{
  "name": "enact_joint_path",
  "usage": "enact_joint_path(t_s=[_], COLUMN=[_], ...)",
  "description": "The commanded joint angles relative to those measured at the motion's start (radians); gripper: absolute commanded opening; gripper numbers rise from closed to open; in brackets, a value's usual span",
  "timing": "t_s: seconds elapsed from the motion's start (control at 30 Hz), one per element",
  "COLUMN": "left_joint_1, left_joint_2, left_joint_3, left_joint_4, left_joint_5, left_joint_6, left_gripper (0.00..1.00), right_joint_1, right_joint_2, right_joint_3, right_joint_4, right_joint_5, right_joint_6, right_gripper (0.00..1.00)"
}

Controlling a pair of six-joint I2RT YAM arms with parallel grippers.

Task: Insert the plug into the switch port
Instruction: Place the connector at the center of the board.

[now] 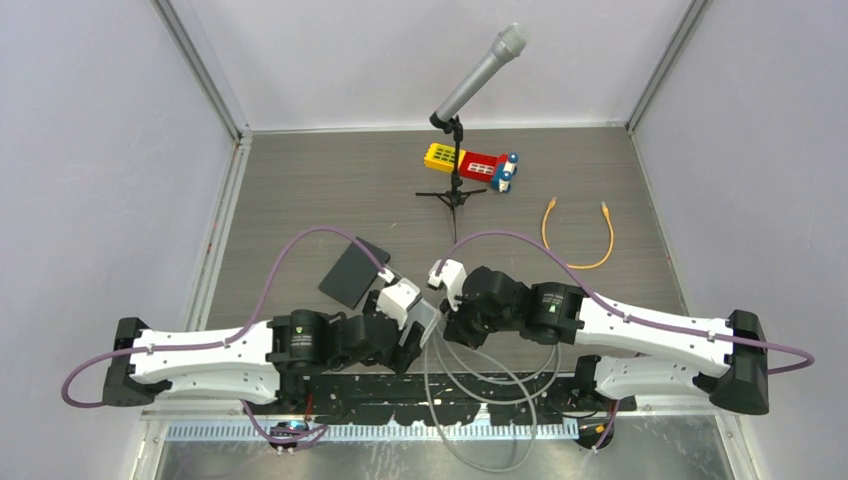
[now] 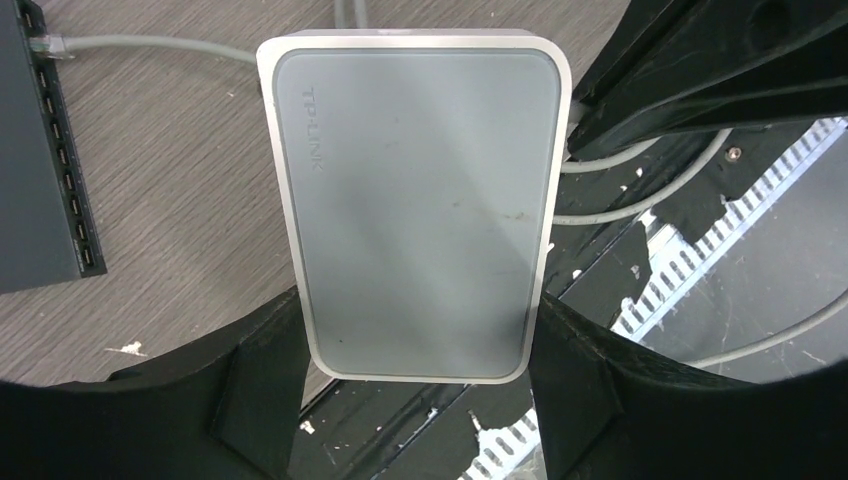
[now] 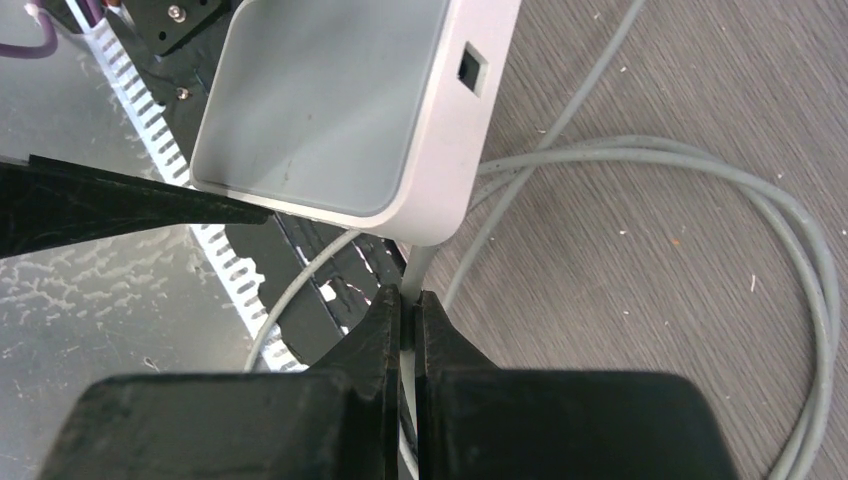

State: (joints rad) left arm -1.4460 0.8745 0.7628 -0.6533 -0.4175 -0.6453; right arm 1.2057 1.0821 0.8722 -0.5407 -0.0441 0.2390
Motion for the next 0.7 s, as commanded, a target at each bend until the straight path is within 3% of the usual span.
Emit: enact_joint_path(t_s=[0.0, 0.2, 0.67], left_joint_1=[0.005, 0.012, 0.032], left_joint_2=[0.044, 0.05, -0.145], left_joint_3=[0.013, -0.002, -0.072], left_joint_4=[0.009, 0.018, -0.046], left_joint_5=[0.04, 0.017, -0.104], left_joint_6=[0.021, 0.004, -0.093], left_gripper=[0.0, 0.0, 0.0], right_joint_1=[-0.002, -0.001, -0.079], right_joint_2=[-0.035, -0.015, 0.206], right_joint_3=[0.036, 0.01, -0.224], right_joint_4=[0.047, 0.035, 0.316], right_joint_5=[-0.002, 0.039, 0.5], right_joint_6=[-0.002, 0.005, 0.228], right_gripper=[0.0, 0.0, 0.02])
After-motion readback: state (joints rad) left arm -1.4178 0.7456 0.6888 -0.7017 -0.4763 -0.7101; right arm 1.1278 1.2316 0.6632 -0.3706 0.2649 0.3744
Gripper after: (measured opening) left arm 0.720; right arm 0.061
